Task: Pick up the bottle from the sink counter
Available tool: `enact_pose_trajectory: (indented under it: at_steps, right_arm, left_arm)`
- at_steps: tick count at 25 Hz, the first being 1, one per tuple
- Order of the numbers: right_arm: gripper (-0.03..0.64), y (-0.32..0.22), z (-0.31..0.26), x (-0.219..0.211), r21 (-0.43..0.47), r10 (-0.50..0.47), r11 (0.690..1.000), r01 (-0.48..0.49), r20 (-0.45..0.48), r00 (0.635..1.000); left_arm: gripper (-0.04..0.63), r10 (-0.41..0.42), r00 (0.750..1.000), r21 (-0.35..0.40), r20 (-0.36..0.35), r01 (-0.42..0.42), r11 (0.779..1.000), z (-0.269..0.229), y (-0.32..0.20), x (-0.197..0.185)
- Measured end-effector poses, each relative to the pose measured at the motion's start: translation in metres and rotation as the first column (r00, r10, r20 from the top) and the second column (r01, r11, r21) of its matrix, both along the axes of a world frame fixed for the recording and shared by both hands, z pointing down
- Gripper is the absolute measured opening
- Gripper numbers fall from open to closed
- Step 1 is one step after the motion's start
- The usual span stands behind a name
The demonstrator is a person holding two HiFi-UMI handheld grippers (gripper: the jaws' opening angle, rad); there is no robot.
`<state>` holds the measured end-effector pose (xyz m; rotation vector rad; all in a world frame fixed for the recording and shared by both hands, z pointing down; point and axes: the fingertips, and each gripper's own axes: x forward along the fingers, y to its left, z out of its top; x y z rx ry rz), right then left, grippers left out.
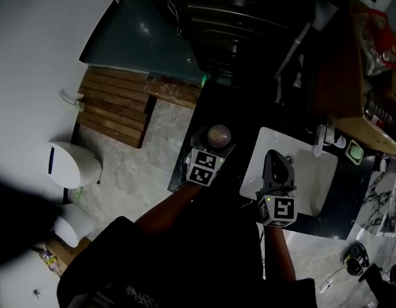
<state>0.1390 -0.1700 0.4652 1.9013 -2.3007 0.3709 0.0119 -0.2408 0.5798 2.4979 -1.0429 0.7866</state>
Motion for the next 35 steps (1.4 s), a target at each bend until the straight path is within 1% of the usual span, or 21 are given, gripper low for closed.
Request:
enact_pose_trajectory:
  at_steps: [4,7,11,14,17,26,31,35]
  right_arm:
    - [0.038,0.013,-0.001,-0.016,0.000,-0.002,1.000,0.002,0.017,1.000]
    - [0.038,0.017,-0.004,-0.029,-0.001,0.019,1.000,-0.019,0.038,0.999]
    - [0.038,0.030,-0.005,-0.047,0.005,0.023,1.000,-0.024,0.022,0.999]
    - [0.038,0.046,0.000,-0.059,-0.002,0.025,1.000,-0.025,0.011,1.000]
    - [0.038,0.062,-0.004,-0.066,0.007,0.041,0.999,-0.041,0.005,0.999]
    - [0.038,0.107,-0.022,-0.069,0.010,0.131,0.991,-0.131,-0.015,0.991]
    - [0.038,0.124,-0.018,-0.074,-0.008,0.118,0.993,-0.118,-0.020,0.993]
    - [0.038,0.127,-0.029,-0.057,0.017,0.123,0.992,-0.123,-0.017,0.992]
  left_arm:
    - [0.396,0.032,0.999,0.025,-0.042,-0.031,0.999,-0.025,0.026,-0.008]
    - [0.396,0.062,0.997,0.051,-0.050,-0.060,0.997,-0.037,0.043,-0.013]
    - [0.396,0.080,0.995,0.076,-0.064,-0.075,0.994,-0.047,0.063,-0.021]
    - [0.396,0.090,0.993,0.081,-0.071,-0.084,0.993,-0.049,0.075,-0.027]
    - [0.395,0.101,0.990,0.078,-0.099,-0.093,0.993,-0.055,0.089,-0.031]
    - [0.396,0.129,0.975,0.063,-0.181,-0.120,0.991,-0.073,0.129,-0.032]
    - [0.396,0.132,0.974,0.085,-0.187,-0.118,0.989,-0.083,0.141,-0.028]
    - [0.396,0.130,0.966,0.096,-0.222,-0.111,0.989,-0.094,0.144,-0.020]
